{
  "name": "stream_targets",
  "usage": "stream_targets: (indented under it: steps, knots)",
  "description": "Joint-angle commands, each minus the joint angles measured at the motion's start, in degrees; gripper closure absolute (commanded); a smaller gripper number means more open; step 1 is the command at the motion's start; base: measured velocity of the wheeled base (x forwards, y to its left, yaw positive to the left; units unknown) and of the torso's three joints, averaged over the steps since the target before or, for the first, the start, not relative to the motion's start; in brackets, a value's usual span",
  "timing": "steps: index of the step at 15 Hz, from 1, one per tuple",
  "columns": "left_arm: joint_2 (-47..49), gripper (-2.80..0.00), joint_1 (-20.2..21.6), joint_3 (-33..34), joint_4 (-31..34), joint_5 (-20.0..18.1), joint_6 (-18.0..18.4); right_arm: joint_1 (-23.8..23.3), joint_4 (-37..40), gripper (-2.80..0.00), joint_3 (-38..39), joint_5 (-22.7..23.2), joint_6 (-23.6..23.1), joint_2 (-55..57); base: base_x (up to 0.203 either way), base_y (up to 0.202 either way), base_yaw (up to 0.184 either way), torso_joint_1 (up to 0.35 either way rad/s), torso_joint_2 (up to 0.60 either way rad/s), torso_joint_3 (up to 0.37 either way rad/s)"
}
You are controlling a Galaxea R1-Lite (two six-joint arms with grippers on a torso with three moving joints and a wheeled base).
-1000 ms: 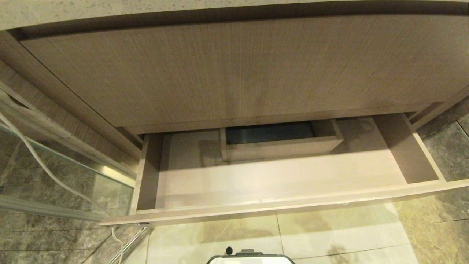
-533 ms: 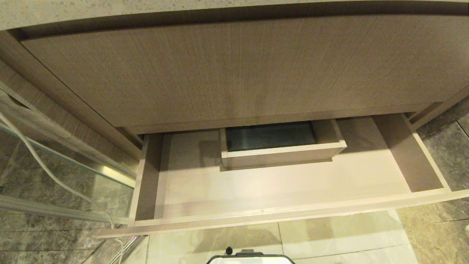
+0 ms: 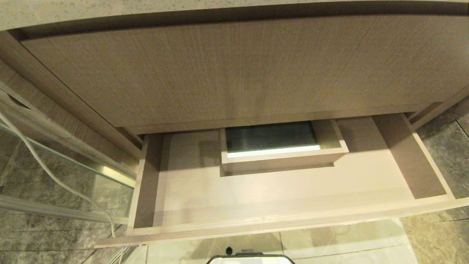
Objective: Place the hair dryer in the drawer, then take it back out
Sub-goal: Pick up the hairdryer
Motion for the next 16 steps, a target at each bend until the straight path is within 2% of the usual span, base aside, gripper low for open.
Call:
stream_targets:
  steps: [1,4,16]
  knots:
    - [0.0,0.0,0.0,0.1,0.0,0.0,0.0,-0.3,1.3,0.0,0.2,0.5,0.3,-9.2,0.0,0.0,0.0,0.0,0.0,0.0]
    - [0.0,0.0,0.0,0.1,0.0,0.0,0.0,-0.2,1.7,0.0,0.2,0.6,0.6,-14.9,0.0,0.0,0.0,0.0,0.0,0.0]
    - [0.0,0.0,0.0,0.0,0.0,0.0,0.0,-0.2,1.9,0.0,0.2,0.4,1.5,-14.4,0.0,0.0,0.0,0.0,0.0,0.0]
